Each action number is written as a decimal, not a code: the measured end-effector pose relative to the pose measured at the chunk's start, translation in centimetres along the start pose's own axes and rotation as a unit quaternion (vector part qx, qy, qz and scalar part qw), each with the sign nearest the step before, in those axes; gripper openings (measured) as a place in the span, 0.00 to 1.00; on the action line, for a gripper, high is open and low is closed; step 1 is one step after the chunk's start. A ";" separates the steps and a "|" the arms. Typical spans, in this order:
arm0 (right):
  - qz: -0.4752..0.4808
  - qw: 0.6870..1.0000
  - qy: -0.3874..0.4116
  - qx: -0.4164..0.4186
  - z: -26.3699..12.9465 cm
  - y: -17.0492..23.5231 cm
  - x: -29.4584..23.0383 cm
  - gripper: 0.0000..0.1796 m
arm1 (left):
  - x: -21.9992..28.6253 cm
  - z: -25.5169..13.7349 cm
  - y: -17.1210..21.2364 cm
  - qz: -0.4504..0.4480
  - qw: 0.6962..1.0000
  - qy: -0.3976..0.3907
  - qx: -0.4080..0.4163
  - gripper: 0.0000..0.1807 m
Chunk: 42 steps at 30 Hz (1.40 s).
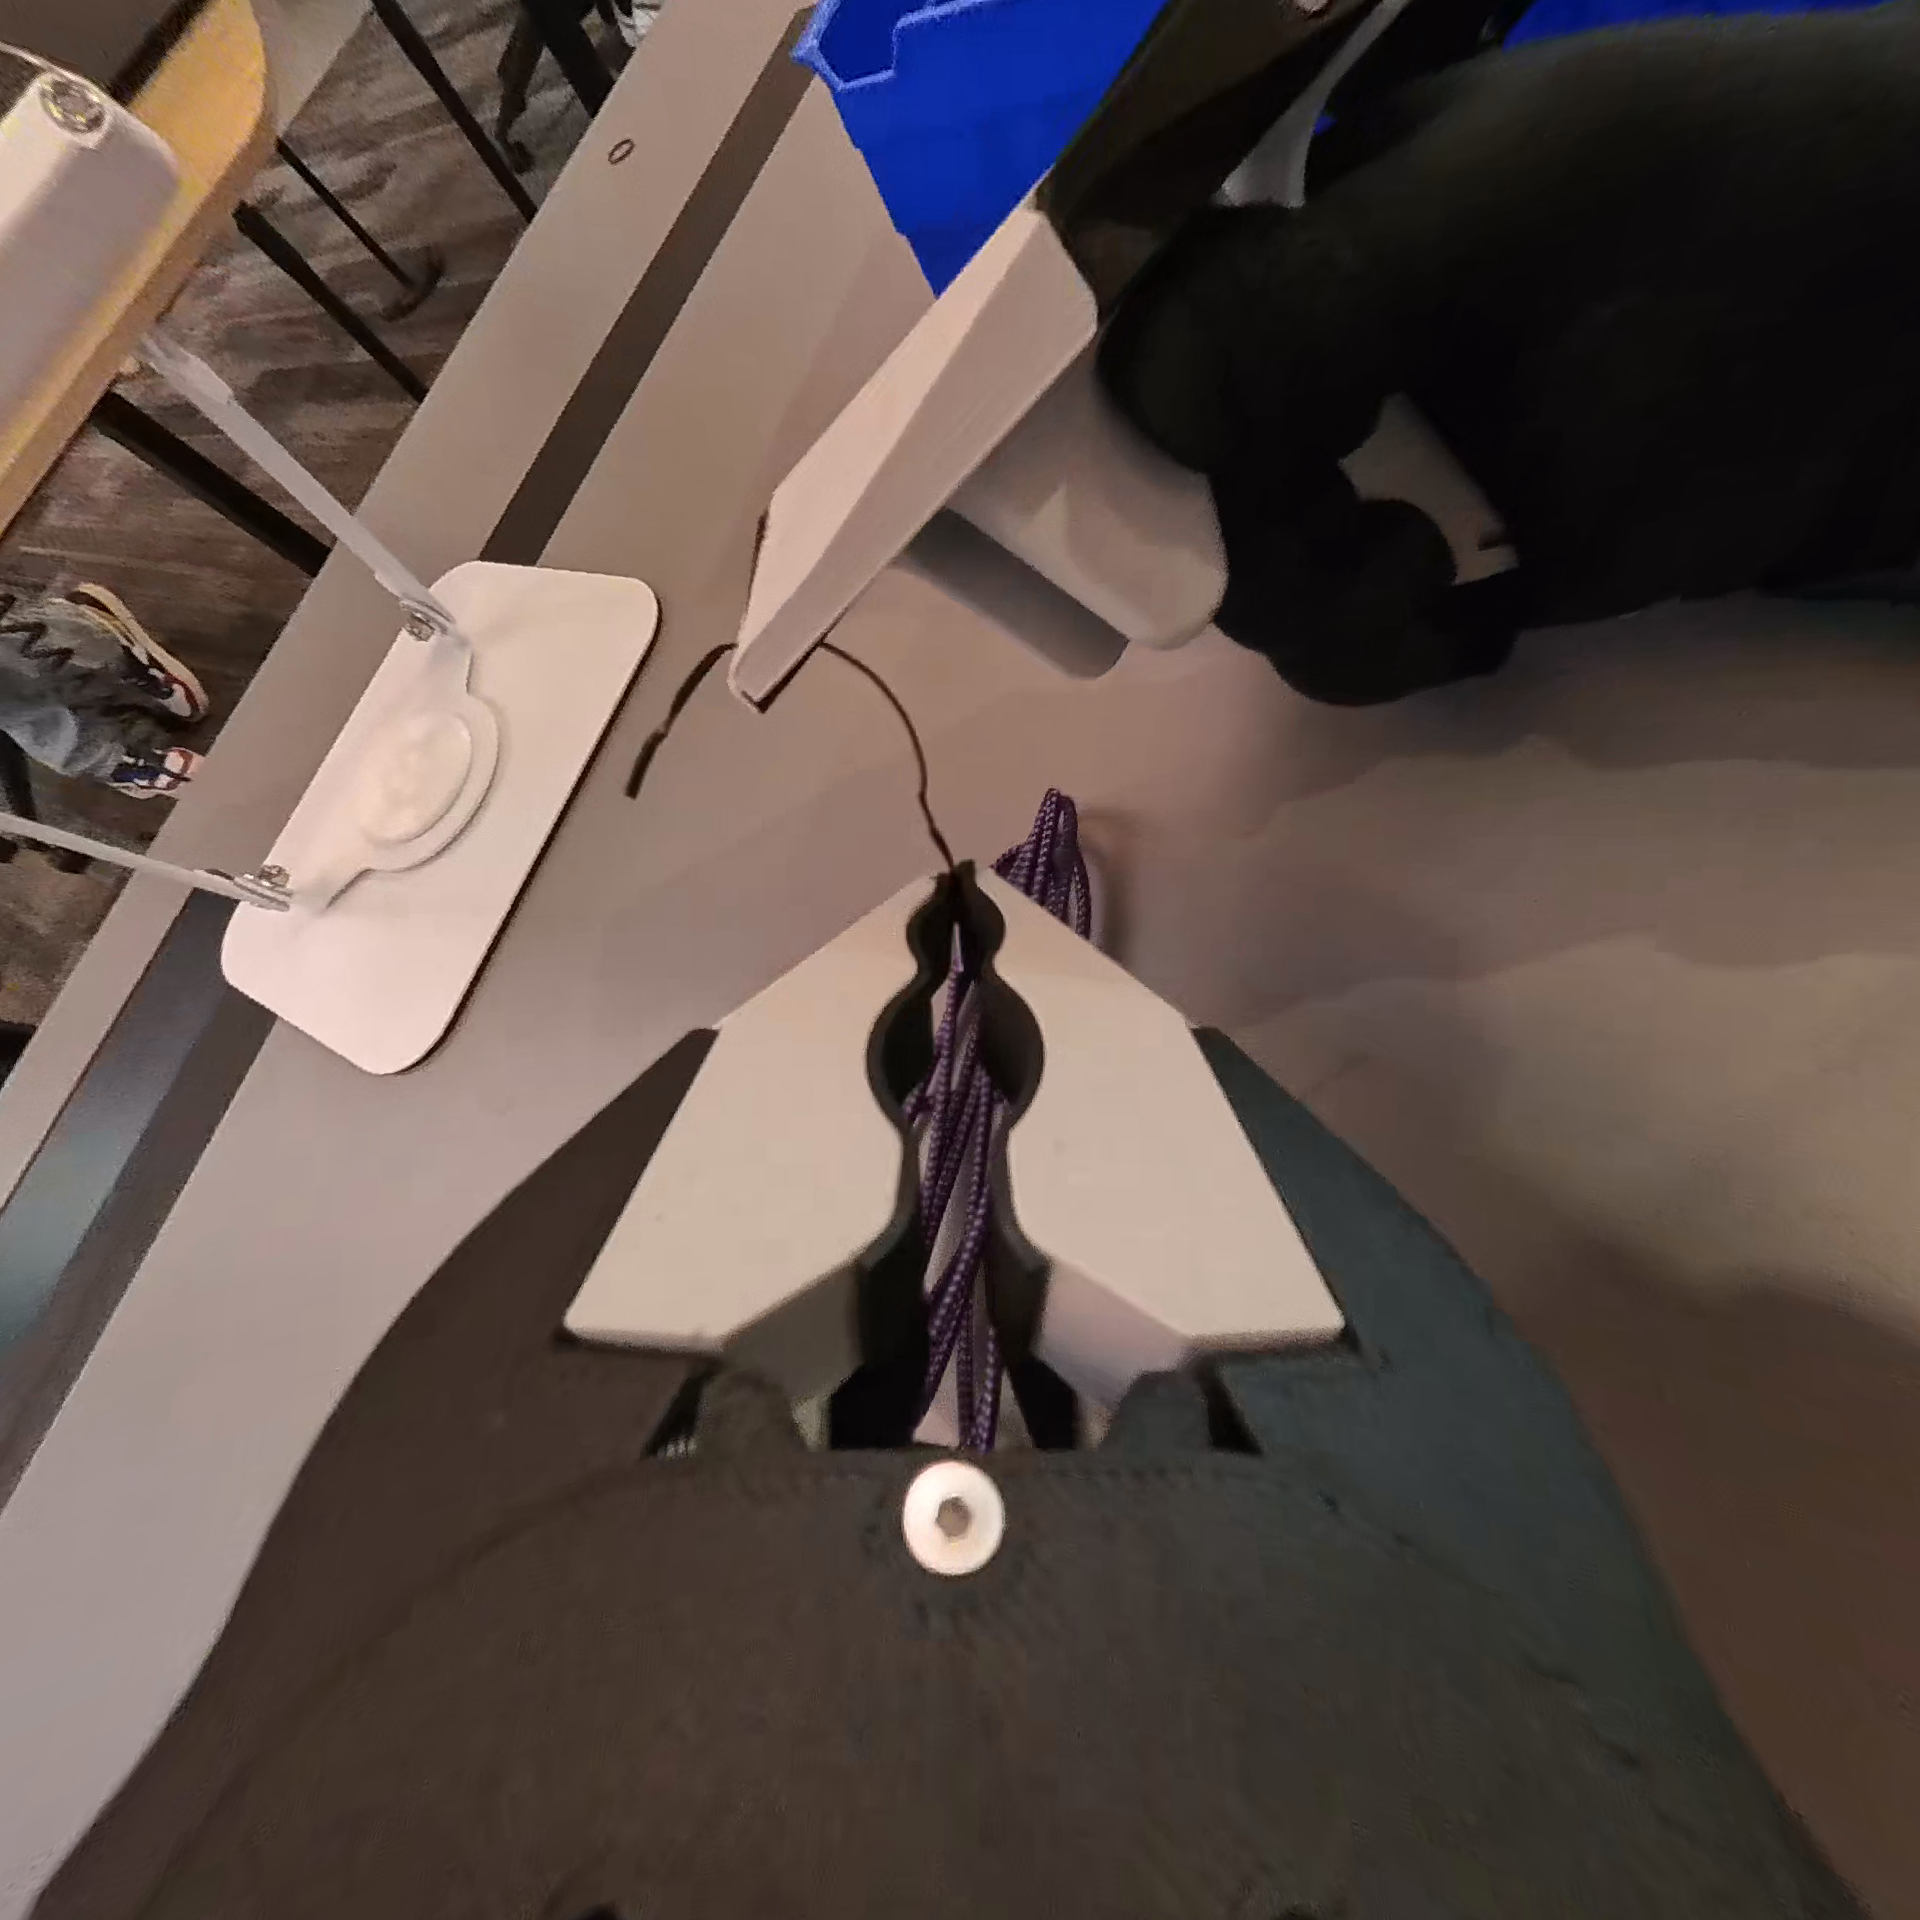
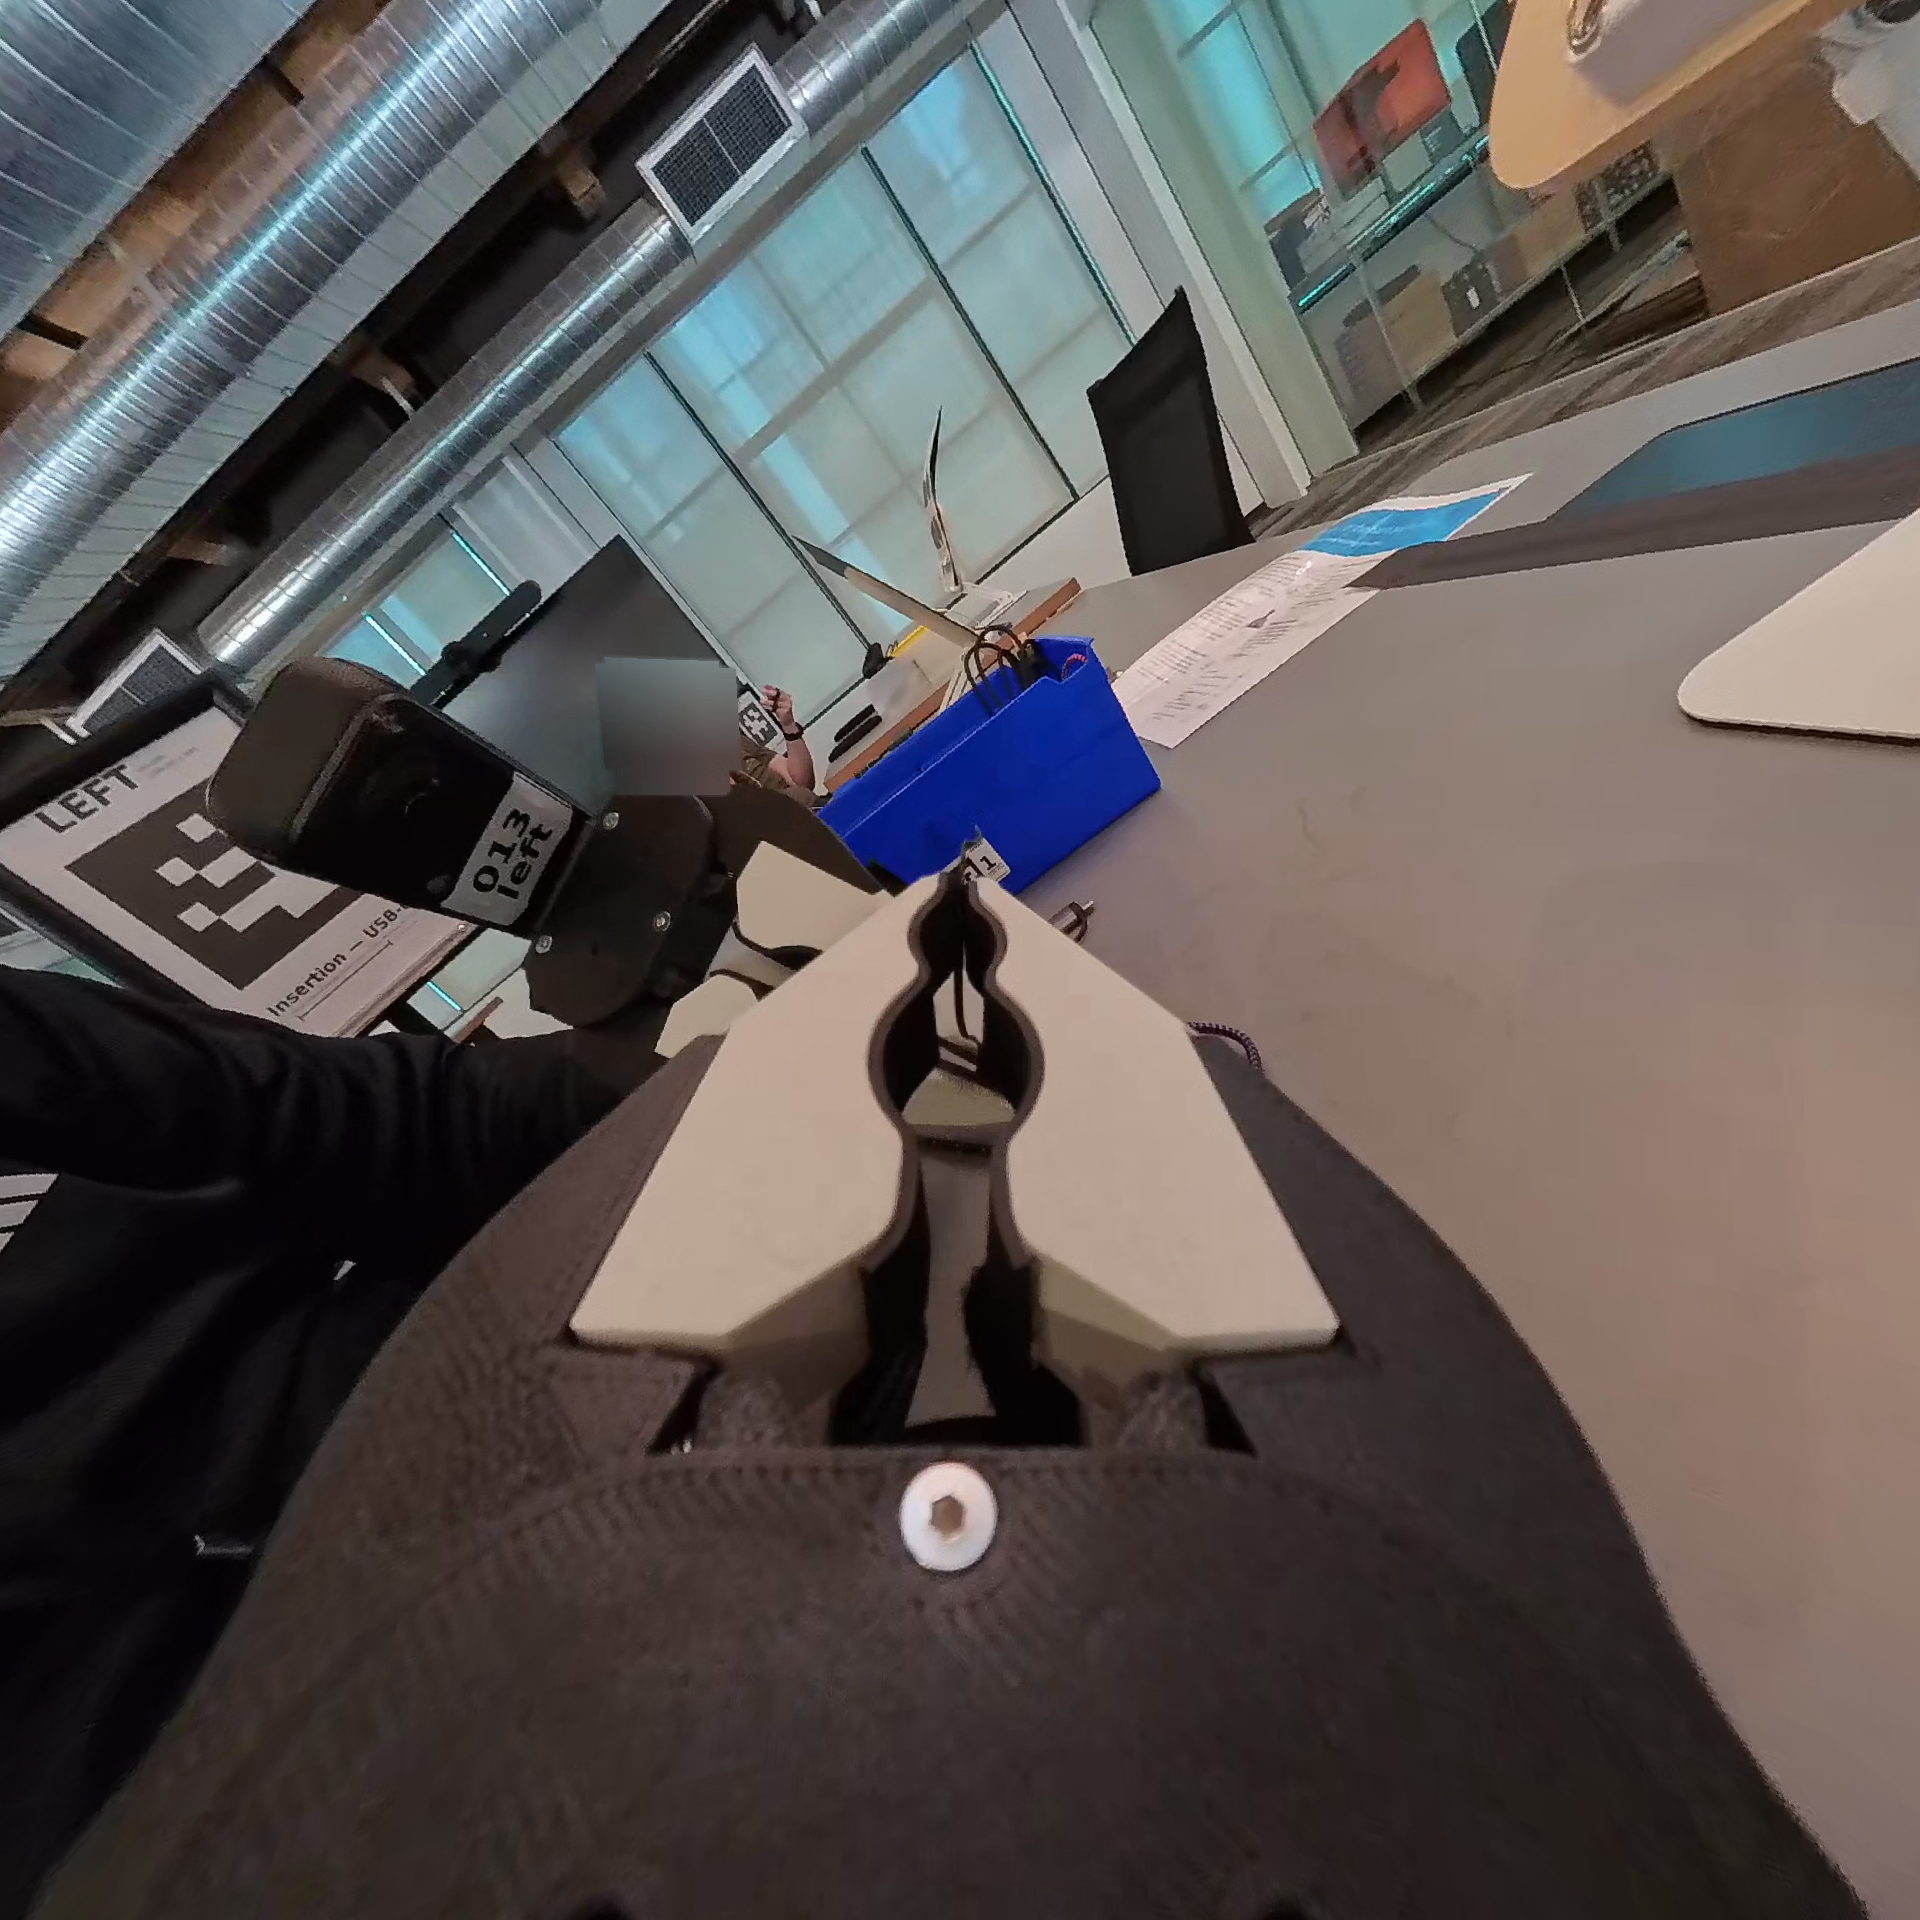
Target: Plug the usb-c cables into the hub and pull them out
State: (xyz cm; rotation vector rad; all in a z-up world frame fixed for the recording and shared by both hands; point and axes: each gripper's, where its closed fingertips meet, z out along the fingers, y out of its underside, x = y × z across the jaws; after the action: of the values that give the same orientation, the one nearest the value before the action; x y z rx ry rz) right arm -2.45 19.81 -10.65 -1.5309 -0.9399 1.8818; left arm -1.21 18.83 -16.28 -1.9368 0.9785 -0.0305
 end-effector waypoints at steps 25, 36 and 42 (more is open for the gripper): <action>-0.004 0.996 -0.048 -0.081 1.2 2.5 -1.9 0.00 | -1.8 -3.4 -3.3 0.113 0.993 -0.017 0.039 0.45; 0.005 0.990 -0.084 -0.112 1.4 3.6 -3.1 0.00 | -0.3 -1.8 -0.7 0.152 0.988 0.030 -0.019 0.11; 0.013 0.992 -0.076 -0.095 0.9 2.9 -2.5 0.00 | -0.9 -2.3 0.5 0.140 0.988 0.034 -0.046 0.26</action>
State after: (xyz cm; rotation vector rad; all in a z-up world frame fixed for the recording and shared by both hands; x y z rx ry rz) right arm -2.73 15.94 -11.26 -1.5297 -1.2033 1.9993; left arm -3.05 17.62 -15.01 -1.8742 1.3106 0.1120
